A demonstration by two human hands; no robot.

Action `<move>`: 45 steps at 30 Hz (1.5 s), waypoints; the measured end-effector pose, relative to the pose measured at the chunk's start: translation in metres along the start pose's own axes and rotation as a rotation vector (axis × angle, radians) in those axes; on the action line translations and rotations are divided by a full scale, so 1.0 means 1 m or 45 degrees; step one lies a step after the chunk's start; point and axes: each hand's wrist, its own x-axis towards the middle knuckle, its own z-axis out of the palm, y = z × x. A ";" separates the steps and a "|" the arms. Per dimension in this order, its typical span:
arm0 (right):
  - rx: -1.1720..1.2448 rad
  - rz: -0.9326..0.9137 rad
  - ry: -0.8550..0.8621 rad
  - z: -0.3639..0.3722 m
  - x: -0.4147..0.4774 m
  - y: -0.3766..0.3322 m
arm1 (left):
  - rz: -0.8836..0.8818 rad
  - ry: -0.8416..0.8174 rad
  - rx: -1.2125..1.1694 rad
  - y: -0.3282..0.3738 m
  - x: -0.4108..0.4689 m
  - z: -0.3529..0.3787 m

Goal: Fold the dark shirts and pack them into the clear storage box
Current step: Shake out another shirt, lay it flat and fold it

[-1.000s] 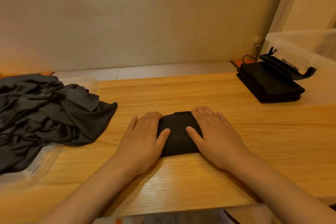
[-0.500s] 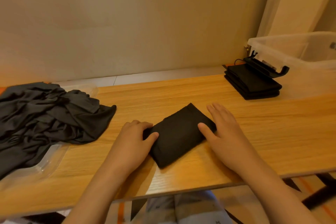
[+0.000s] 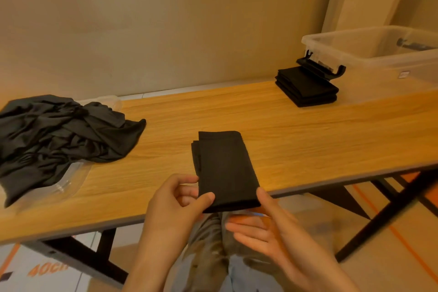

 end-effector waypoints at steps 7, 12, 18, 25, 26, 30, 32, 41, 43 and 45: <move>0.384 -0.155 -0.058 0.020 -0.005 0.018 | -0.142 -0.036 -0.151 -0.015 -0.029 0.002; 0.307 -0.203 0.013 0.012 -0.016 0.022 | -0.405 -0.233 -0.413 -0.028 -0.036 -0.001; 0.254 -0.158 -0.070 0.008 -0.035 0.024 | -0.715 -0.778 -1.512 -0.020 -0.041 0.013; 0.162 -0.112 -0.024 -0.001 -0.054 0.026 | -0.785 -0.631 -1.296 -0.003 -0.051 0.018; 0.159 -0.116 -0.013 -0.001 -0.056 0.024 | -0.780 -0.609 -1.286 0.001 -0.052 0.018; 0.142 -0.189 -0.019 0.000 -0.062 0.010 | -0.710 -0.648 -1.291 0.019 -0.049 0.019; 0.122 -0.265 -0.026 -0.001 -0.060 -0.001 | -0.649 -0.691 -1.271 0.031 -0.040 0.023; -0.163 -0.637 0.061 -0.035 -0.017 -0.101 | -0.474 -0.680 -1.128 0.094 0.059 0.089; -0.352 -0.785 0.229 -0.054 -0.003 -0.130 | -0.473 -0.670 -1.129 0.108 0.088 0.105; -0.655 -1.030 0.527 -0.078 0.014 -0.162 | -0.462 -0.659 -1.097 0.123 0.117 0.121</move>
